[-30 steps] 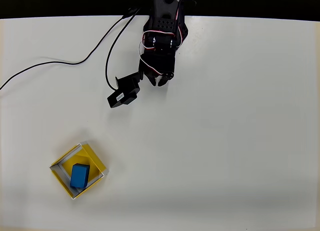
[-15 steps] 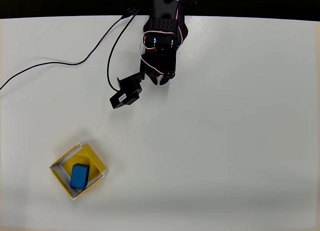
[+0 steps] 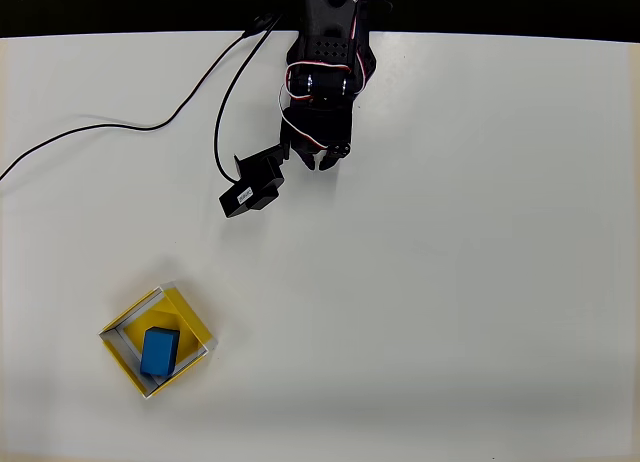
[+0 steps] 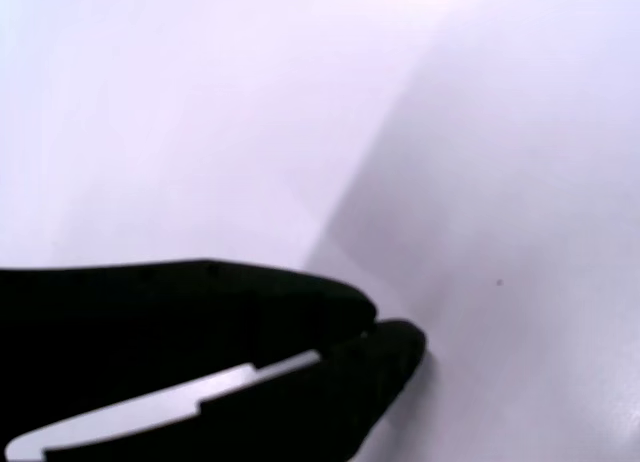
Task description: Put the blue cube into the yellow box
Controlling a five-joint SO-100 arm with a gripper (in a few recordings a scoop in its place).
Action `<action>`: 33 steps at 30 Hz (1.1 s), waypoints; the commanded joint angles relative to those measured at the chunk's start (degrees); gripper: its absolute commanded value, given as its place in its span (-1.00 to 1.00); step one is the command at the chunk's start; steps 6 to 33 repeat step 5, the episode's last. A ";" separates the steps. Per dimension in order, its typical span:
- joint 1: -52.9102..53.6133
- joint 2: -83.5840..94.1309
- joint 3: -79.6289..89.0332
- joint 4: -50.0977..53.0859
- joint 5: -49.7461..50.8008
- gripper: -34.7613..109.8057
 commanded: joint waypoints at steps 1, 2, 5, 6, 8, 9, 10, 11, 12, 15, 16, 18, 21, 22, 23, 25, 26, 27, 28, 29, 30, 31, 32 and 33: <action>0.35 1.41 1.58 0.88 -0.79 -0.50; 0.35 1.41 1.58 0.88 -0.79 -0.50; 0.35 1.41 1.58 0.88 -0.79 -0.50; 0.35 1.41 1.58 0.88 -0.79 -0.50; 0.35 1.41 1.58 0.88 -0.79 -0.50; 0.35 1.41 1.58 0.88 -0.79 -0.50; 0.35 1.41 1.58 0.88 -0.79 -0.50; 0.35 1.41 1.58 0.88 -0.79 -0.50; 0.35 1.41 1.58 0.88 -0.79 -0.50; 0.35 1.41 1.58 0.88 -0.79 -0.50; 0.35 1.41 1.58 0.88 -0.79 -0.50; 0.35 1.41 1.58 0.88 -0.79 -0.50; 0.35 1.41 1.58 0.88 -0.79 -0.50; 0.35 1.41 1.58 0.88 -0.79 -0.50; 0.35 1.41 1.58 0.88 -0.79 -0.50; 0.35 1.41 1.58 0.88 -0.79 -0.50; 0.35 1.41 1.58 0.88 -0.79 -0.50; 0.35 1.41 1.58 0.88 -0.79 -0.50; 0.35 1.41 1.58 0.88 -0.79 -0.50; 0.35 1.41 1.58 0.88 -0.79 -0.50; 0.35 1.41 1.58 0.88 -0.79 -0.50; 0.35 1.41 1.58 0.88 -0.79 -0.50; 0.35 1.41 1.58 0.88 -0.79 -0.50; 0.35 1.41 1.58 0.88 -0.79 -0.50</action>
